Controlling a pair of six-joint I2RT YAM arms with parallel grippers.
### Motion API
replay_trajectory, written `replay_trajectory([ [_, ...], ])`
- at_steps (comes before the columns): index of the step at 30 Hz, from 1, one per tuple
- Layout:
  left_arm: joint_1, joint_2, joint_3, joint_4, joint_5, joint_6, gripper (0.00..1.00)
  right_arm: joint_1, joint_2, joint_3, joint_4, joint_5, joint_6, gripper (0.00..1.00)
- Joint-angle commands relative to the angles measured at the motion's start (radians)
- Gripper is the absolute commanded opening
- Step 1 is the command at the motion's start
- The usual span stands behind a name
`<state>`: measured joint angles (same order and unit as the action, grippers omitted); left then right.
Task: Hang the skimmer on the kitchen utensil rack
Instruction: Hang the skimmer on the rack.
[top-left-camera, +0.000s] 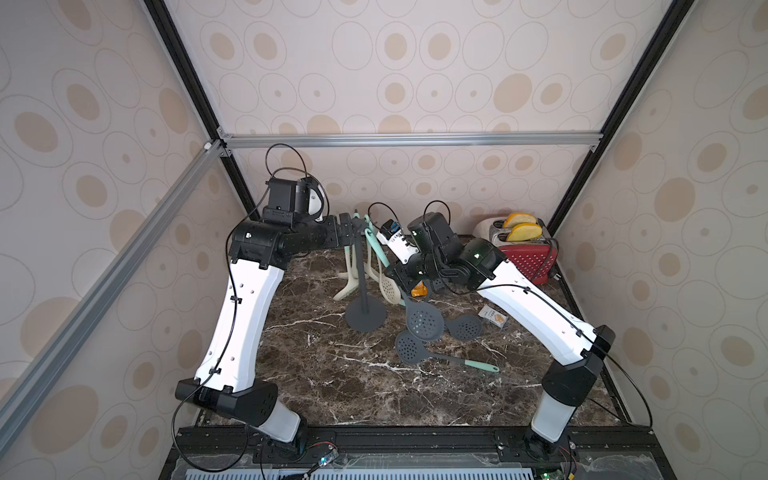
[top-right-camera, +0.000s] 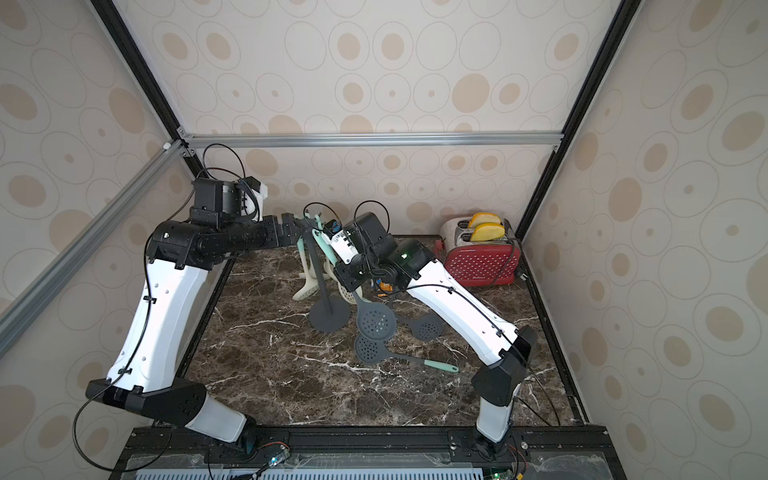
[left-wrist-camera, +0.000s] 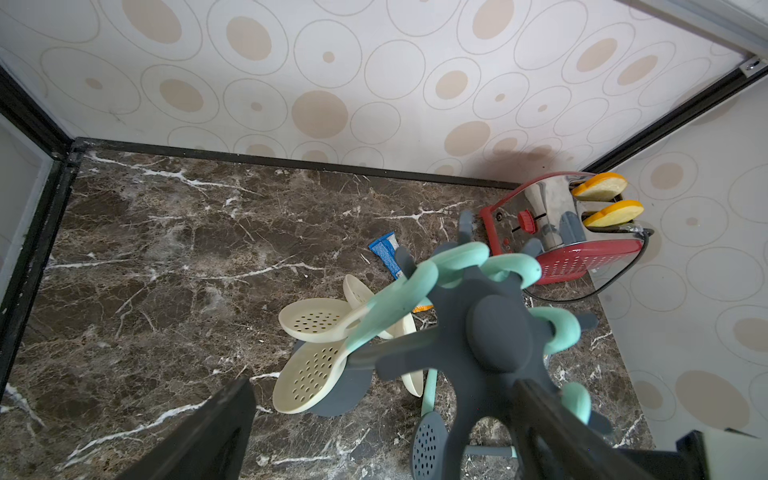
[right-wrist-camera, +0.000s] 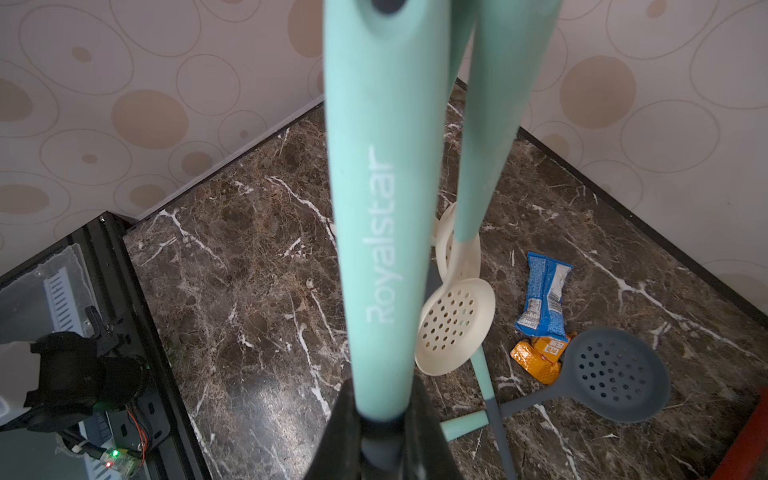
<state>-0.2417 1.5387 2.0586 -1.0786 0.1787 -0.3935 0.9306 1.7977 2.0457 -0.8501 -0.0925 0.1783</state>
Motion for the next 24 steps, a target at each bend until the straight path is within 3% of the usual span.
replay_trajectory([
  [1, 0.007, -0.012, -0.014, -0.013, 0.002, 0.026, 0.99, -0.003, 0.040, 0.017, -0.024, 0.022, 0.004, 0.00],
  [8, 0.007, -0.075, -0.052, 0.032, -0.002, 0.035, 0.99, -0.003, 0.031, 0.004, 0.029, -0.035, 0.024, 0.02],
  [13, 0.007, -0.165, -0.112, 0.104, -0.030, 0.039, 0.99, -0.003, -0.040, -0.030, 0.103, -0.057, 0.017, 0.42],
  [17, 0.007, -0.251, -0.186, 0.158, -0.061, 0.050, 0.99, -0.003, -0.108, -0.074, 0.146, -0.070, 0.004, 0.66],
  [24, 0.007, -0.408, -0.342, 0.170, -0.091, 0.109, 0.99, -0.007, -0.282, -0.325, 0.228, 0.019, 0.044, 0.65],
])
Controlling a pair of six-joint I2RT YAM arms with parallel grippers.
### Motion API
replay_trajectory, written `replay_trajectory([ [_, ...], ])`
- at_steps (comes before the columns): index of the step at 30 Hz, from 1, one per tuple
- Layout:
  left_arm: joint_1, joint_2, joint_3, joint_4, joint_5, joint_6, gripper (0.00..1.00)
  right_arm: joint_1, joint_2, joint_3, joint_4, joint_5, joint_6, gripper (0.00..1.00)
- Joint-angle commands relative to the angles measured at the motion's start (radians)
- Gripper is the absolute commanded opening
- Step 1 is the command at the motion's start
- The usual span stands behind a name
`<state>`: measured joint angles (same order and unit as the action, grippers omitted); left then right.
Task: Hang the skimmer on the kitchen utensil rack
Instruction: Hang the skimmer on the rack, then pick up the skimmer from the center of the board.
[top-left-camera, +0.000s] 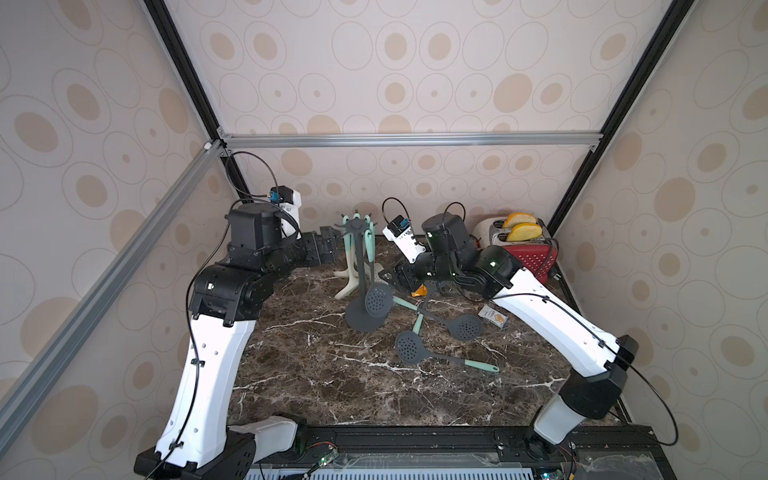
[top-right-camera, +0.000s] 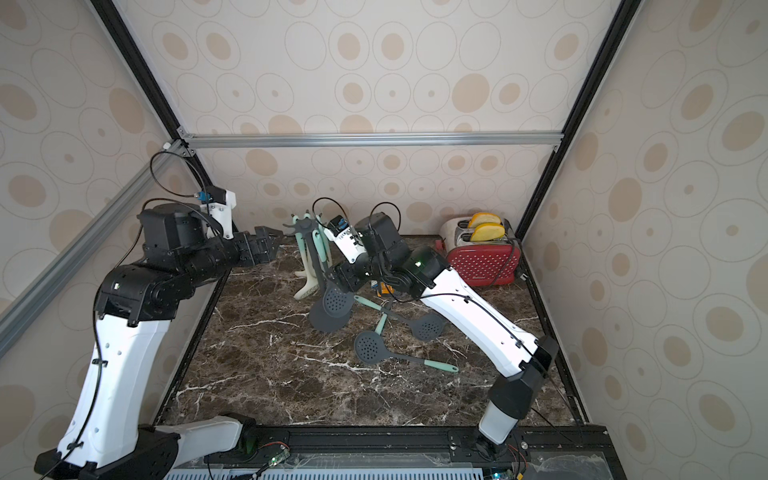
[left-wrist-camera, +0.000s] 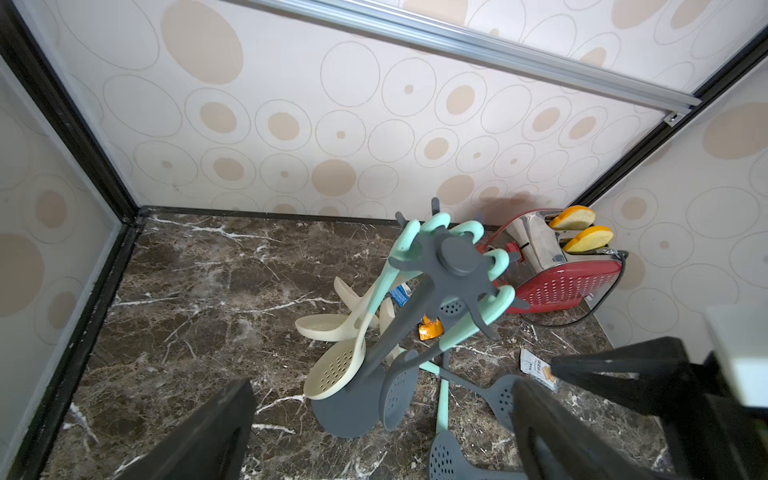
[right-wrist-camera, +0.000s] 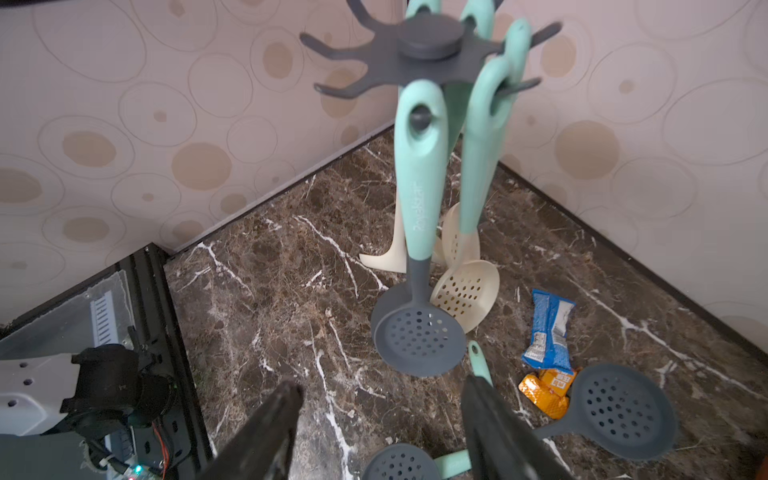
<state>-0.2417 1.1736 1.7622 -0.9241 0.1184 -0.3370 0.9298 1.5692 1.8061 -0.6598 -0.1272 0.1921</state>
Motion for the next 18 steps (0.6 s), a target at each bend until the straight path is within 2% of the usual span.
replay_trajectory([
  [1, 0.006, -0.065, -0.072, 0.012, -0.035, 0.058, 0.99, -0.008, -0.077, -0.130, 0.036, 0.076, 0.045, 0.65],
  [5, 0.005, -0.176, -0.207, -0.011, -0.062, 0.054, 0.99, -0.020, -0.175, -0.317, 0.008, 0.153, 0.124, 0.68],
  [9, 0.000, -0.272, -0.358, -0.033, -0.055, 0.021, 0.99, -0.030, -0.240, -0.454, -0.090, 0.182, 0.213, 0.89],
  [10, -0.004, -0.289, -0.393, -0.037, -0.050, 0.015, 0.99, -0.031, -0.249, -0.480, -0.114, 0.187, 0.233, 0.98],
  [11, -0.008, -0.310, -0.431, -0.037, -0.045, 0.003, 0.99, -0.031, -0.256, -0.508, -0.138, 0.185, 0.250, 1.00],
  [15, -0.061, -0.360, -0.558, -0.027, -0.066, -0.035, 0.99, -0.032, -0.257, -0.579, -0.219, 0.201, 0.317, 1.00],
  [18, -0.123, -0.374, -0.625, -0.007, -0.102, -0.064, 0.99, -0.034, -0.259, -0.600, -0.269, 0.191, 0.310, 1.00],
])
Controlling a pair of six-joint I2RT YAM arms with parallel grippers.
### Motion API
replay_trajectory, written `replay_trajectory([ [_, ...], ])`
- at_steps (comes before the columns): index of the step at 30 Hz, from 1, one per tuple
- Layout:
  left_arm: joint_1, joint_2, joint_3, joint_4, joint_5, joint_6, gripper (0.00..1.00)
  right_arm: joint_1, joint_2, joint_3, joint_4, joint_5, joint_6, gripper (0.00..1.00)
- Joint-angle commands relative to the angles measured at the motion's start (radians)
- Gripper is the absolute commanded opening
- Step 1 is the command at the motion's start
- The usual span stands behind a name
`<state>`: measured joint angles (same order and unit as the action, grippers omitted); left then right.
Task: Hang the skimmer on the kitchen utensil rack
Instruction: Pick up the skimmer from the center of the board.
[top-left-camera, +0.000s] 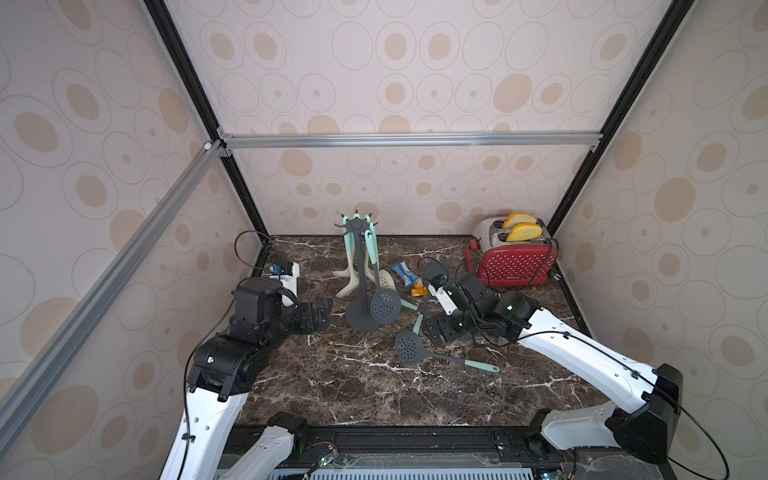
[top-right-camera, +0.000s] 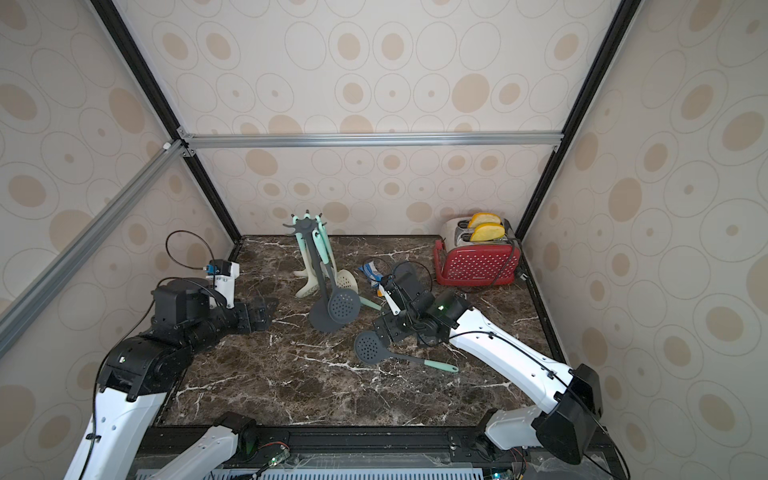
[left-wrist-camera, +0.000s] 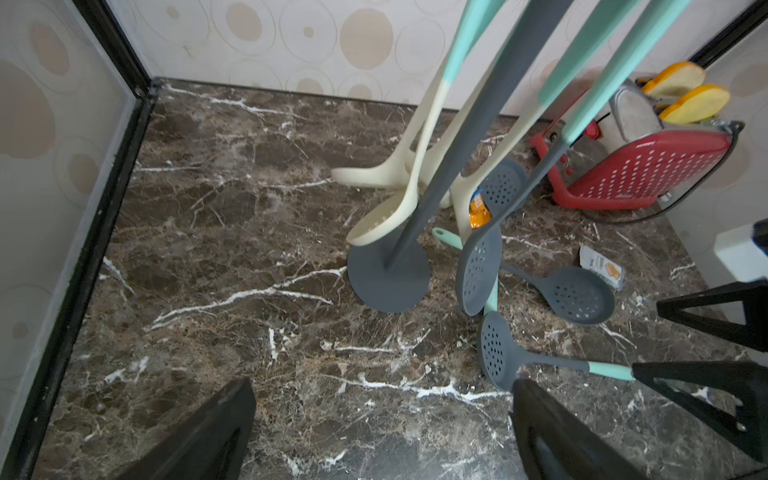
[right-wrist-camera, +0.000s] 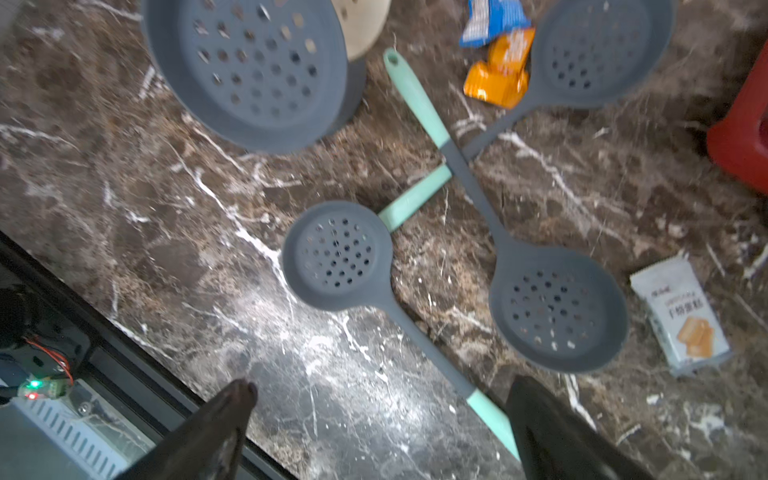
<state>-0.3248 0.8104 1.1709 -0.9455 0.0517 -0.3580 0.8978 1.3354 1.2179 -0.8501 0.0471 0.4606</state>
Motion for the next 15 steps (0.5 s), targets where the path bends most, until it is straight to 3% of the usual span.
replay_trajectory([
  [1, -0.046, -0.016, -0.059, 0.031, -0.024, -0.059, 0.99, -0.002, -0.028, -0.037, -0.076, 0.016, 0.042, 1.00],
  [9, -0.077, -0.054, -0.224, 0.136, 0.006, -0.137, 0.99, -0.004, -0.018, -0.114, -0.073, 0.085, 0.040, 0.98],
  [15, -0.095, -0.072, -0.326, 0.195, 0.041, -0.186, 0.99, -0.010, 0.024, -0.155, 0.072, 0.091, 0.160, 0.94],
])
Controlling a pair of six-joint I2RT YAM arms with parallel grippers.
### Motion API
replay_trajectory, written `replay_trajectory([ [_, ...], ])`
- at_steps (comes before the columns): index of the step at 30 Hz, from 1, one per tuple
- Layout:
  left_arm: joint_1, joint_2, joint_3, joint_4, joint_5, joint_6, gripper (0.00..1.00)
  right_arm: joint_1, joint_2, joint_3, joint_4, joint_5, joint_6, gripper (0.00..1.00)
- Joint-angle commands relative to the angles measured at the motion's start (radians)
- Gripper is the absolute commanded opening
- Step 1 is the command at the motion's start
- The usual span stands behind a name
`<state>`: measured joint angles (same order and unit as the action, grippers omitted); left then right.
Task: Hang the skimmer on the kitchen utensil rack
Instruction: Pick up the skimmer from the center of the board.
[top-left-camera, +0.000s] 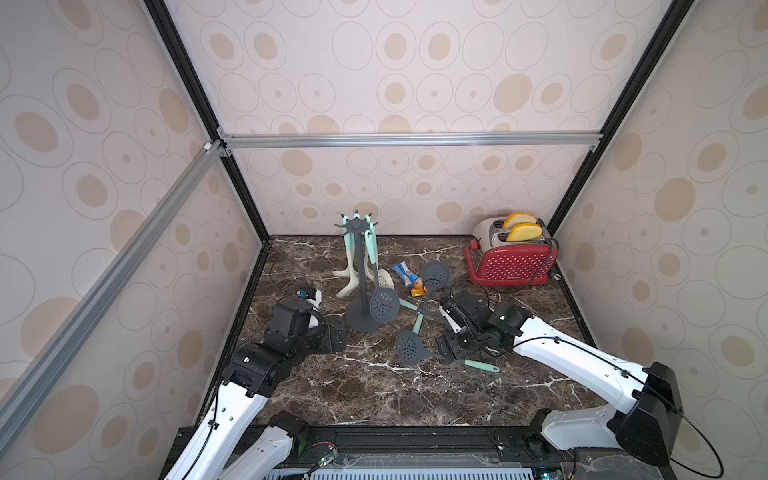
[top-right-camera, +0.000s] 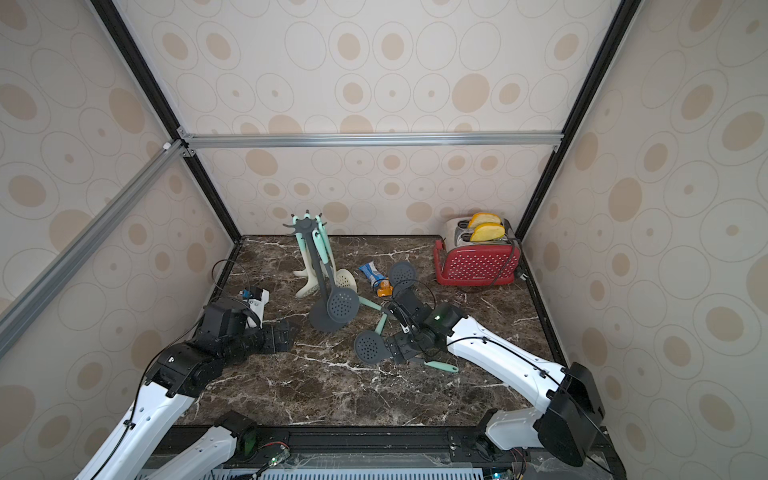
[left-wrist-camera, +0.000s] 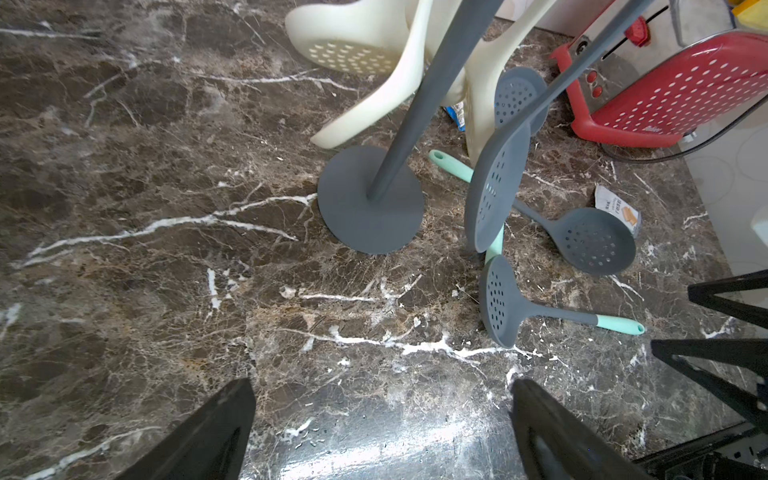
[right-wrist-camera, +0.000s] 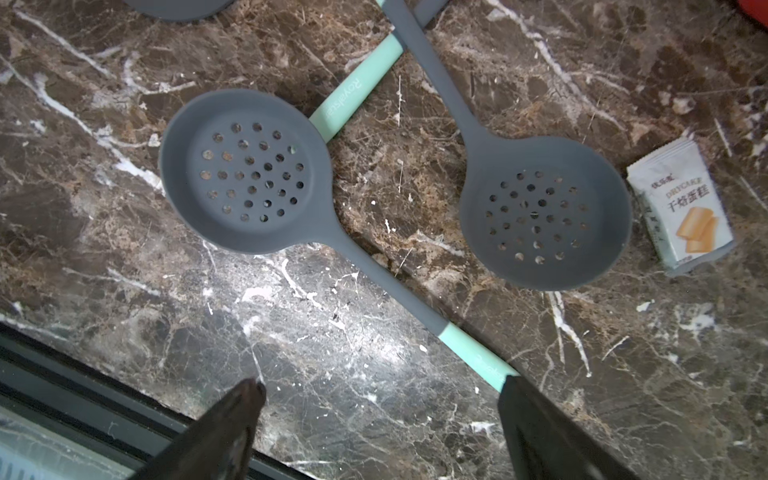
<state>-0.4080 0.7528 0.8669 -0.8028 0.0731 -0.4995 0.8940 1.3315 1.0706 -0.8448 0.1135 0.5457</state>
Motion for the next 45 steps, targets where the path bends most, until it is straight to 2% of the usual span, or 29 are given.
replay_trajectory([
  [1, -0.012, -0.017, -0.041, 0.068, 0.033, -0.053, 0.99, -0.006, 0.046, -0.001, 0.078, 0.031, 0.099, 0.93],
  [6, -0.021, 0.006, -0.119, 0.150, 0.124, -0.093, 0.99, -0.021, 0.141, 0.054, 0.106, 0.058, 0.214, 0.80],
  [13, -0.023, 0.019, -0.167, 0.162, 0.160, -0.090, 0.99, -0.075, 0.281, 0.118, 0.167, 0.001, 0.296, 0.67],
  [16, -0.023, 0.008, -0.175, 0.160, 0.155, -0.097, 0.99, -0.074, 0.363, 0.186, 0.150, -0.030, 0.259, 0.66],
  [18, -0.024, 0.008, -0.168, 0.142, 0.143, -0.100, 0.99, -0.076, 0.390, 0.192, 0.185, -0.080, 0.195, 0.62],
  [23, -0.024, -0.002, -0.167, 0.128, 0.159, -0.109, 0.99, -0.075, 0.400, 0.145, 0.278, -0.298, -0.151, 0.67],
  [27, -0.023, -0.019, -0.188, 0.208, 0.235, -0.136, 0.99, -0.130, 0.411, 0.111, 0.296, -0.453, -0.303, 0.71],
  [33, -0.023, -0.053, -0.188, 0.245, 0.263, -0.163, 0.99, -0.150, 0.513, 0.134, 0.306, -0.593, -0.367, 0.71],
  [40, -0.024, -0.073, -0.174, 0.195, 0.243, -0.147, 0.99, -0.153, 0.565, 0.142, 0.324, -0.569, -0.365, 0.68],
  [45, -0.023, -0.079, -0.175, 0.192, 0.236, -0.151, 0.99, -0.153, 0.592, 0.141, 0.337, -0.526, -0.337, 0.60],
])
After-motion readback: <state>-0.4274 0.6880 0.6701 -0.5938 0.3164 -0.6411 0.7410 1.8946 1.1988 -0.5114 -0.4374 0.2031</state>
